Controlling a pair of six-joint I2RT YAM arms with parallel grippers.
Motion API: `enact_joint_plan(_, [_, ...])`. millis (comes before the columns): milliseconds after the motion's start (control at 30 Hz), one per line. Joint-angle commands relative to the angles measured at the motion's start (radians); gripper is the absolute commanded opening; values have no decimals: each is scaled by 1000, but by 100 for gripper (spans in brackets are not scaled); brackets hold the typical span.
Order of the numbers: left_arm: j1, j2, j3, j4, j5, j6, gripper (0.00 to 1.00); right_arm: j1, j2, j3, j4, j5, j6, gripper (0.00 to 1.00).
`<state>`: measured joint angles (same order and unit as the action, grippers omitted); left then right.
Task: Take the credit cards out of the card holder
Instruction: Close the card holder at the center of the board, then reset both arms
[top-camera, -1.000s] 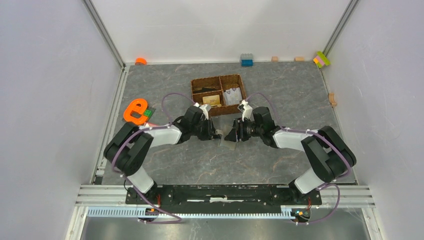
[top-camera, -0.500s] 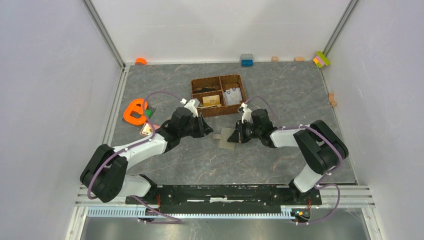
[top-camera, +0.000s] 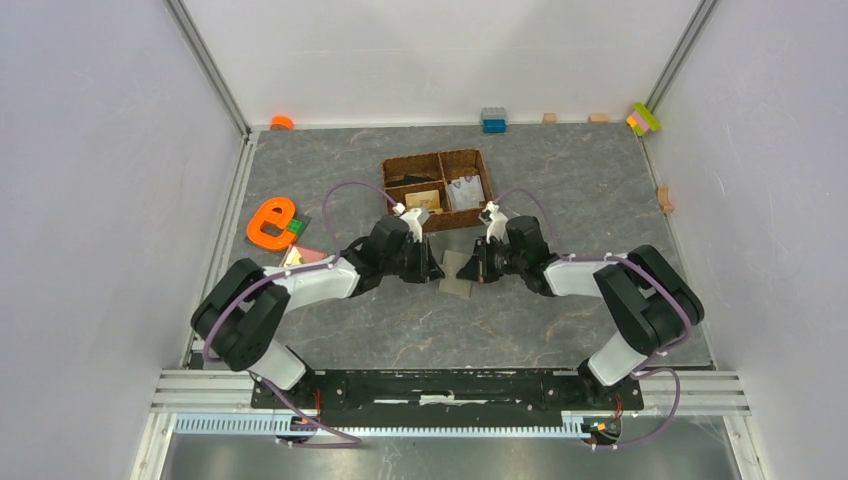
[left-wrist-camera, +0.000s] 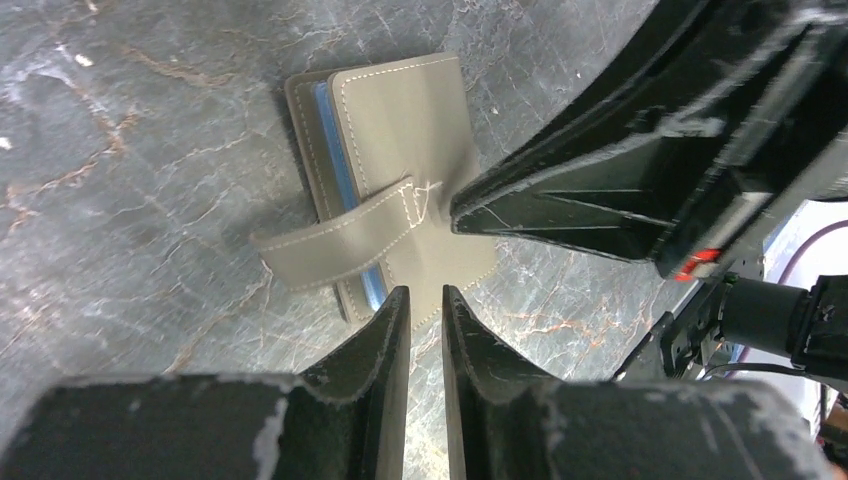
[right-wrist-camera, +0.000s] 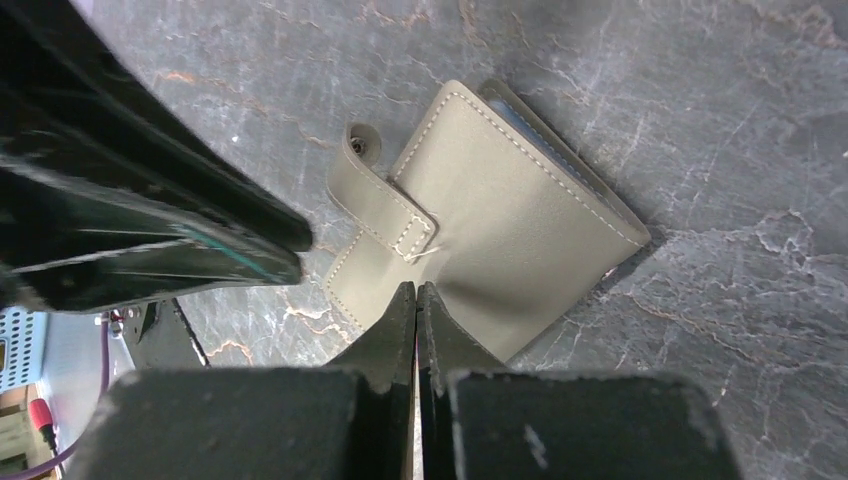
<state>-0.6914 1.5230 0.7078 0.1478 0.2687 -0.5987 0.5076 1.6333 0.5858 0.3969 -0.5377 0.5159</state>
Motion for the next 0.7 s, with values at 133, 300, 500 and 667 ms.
enact_joint_plan(133, [-10, 115, 100, -42, 66, 46, 24, -7, -91, -47, 53, 12, -1, 0])
enact_joint_plan(300, [-5, 154, 129, -92, 23, 47, 22, -7, -50, -54, 40, 44, 16, 0])
enact_joint_plan(500, [-2, 197, 165, -162, -17, 47, 18, -7, 41, -5, -9, 56, 12, 0])
enact_joint_plan(667, [-2, 202, 171, -180, -20, 53, 17, -9, -72, -20, -19, 99, -36, 0])
